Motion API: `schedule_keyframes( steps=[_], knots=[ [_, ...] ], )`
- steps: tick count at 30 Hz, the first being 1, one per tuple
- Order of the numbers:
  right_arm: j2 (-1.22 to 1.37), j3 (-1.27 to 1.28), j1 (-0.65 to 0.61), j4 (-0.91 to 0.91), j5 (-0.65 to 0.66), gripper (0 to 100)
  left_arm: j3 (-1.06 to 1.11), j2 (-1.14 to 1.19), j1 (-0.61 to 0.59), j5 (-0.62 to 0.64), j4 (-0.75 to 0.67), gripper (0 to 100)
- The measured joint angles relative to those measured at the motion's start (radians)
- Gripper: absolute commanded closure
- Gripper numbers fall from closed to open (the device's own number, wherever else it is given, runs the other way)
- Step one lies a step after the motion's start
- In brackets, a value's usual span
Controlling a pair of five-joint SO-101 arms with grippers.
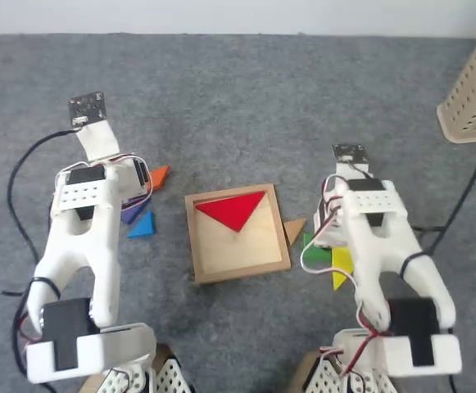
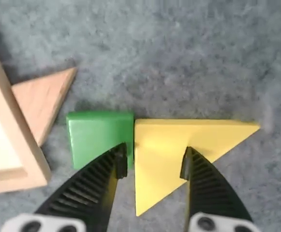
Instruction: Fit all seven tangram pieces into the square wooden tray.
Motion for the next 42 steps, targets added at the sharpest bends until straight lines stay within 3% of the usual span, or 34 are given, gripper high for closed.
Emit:
schedule_keyframes(
  steps=[5,12,19,27,42],
  knots=[
    [0.048,-0.061,0.063,0.0,0.002,81.0,0.0,0.0,0.0,0.0,0.0,89],
    [0.087,-0.118,0.083,0.0,0.14,81.0,0.0,0.0,0.0,0.0,0.0,89],
    [0.092,-0.169,0.107,0.057,0.155,80.9,0.0,0.0,0.0,0.0,0.0,89],
    [0.094,-0.295,0.104,0.167,-0.02,74.5,0.0,0.0,0.0,0.0,0.0,89],
    [0.273,-0.359,0.101,0.163,-0.141,74.5,0.0,0.0,0.0,0.0,0.0,89]
  ],
)
